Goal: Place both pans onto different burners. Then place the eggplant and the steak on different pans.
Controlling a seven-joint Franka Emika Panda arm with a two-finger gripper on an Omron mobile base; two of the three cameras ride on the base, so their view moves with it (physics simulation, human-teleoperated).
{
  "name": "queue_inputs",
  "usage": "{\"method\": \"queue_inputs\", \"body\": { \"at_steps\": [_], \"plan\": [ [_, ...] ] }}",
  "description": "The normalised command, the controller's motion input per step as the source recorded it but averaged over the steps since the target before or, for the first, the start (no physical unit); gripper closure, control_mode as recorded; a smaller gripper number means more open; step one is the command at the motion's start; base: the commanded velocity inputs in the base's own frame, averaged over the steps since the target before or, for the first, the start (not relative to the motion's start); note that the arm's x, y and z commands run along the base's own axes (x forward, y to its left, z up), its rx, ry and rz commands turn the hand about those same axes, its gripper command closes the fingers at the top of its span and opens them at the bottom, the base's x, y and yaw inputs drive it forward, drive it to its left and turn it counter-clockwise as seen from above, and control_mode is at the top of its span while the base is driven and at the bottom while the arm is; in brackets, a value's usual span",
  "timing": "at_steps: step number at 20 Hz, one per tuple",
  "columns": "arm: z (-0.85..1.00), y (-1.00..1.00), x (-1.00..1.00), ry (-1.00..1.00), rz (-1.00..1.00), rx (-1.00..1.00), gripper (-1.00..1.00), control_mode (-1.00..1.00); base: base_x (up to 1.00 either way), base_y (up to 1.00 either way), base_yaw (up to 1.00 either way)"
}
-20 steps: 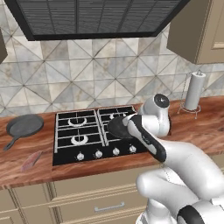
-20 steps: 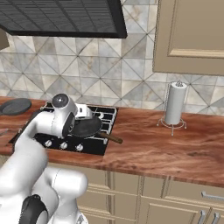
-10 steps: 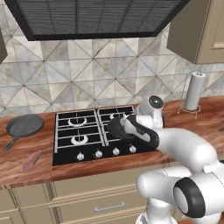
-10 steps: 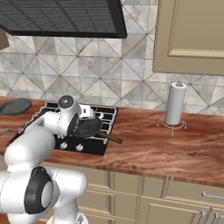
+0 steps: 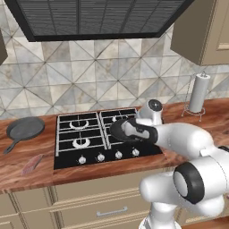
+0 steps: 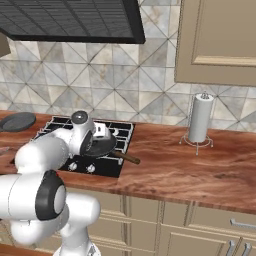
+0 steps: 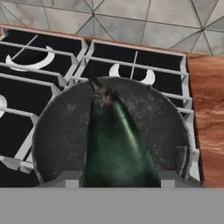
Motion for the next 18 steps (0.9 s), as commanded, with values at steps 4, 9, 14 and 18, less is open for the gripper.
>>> {"method": "queue_inputs", "body": {
  "at_steps": [4,9,14,18],
  "plan": [
    [-0.29,0.0,0.17,0.06,0.0,0.0,1.0,-1.0,0.0,0.0,0.0],
    [-0.26,0.01,0.25,0.07,0.0,0.0,1.0,-1.0,0.0,0.0,0.0],
    [-0.25,0.04,0.35,0.07,0.0,0.0,1.0,-1.0,0.0,0.0,0.0],
    [-0.27,0.02,0.34,0.09,-0.01,0.0,1.0,-1.0,0.0,0.0,0.0]
  ]
}}
